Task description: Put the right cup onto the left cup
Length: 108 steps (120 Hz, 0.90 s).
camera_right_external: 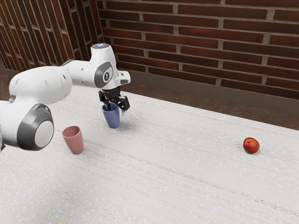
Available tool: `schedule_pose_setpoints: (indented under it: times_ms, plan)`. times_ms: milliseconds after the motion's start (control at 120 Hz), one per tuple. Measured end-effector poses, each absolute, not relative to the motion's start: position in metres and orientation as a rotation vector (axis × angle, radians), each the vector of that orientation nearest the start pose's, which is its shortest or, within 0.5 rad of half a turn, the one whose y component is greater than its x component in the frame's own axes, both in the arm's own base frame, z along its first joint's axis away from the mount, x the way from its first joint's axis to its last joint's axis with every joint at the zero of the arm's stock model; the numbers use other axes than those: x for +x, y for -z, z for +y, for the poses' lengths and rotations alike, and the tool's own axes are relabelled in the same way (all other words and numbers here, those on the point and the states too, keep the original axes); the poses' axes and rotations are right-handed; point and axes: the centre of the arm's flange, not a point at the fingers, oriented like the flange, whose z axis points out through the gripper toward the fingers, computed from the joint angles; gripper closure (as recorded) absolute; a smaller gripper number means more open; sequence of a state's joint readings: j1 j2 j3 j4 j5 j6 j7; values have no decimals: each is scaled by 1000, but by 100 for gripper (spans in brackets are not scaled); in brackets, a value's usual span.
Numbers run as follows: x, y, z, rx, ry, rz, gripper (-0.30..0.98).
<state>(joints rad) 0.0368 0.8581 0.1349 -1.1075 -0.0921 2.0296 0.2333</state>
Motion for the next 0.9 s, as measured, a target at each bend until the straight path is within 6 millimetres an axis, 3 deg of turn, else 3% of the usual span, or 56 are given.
schedule_pose_setpoints:
  times_ms: [183, 358, 500, 733, 900]
  plan:
    - [770, -298, 94, -3118, 122, 104, 3]
    - [770, -295, 93, -3131, 133, 92, 46]
    - [769, -294, 93, -3133, 134, 91, 64]
    - [770, -299, 94, -3124, 141, 100, 75]
    - [769, -318, 96, -3119, 167, 98, 77]
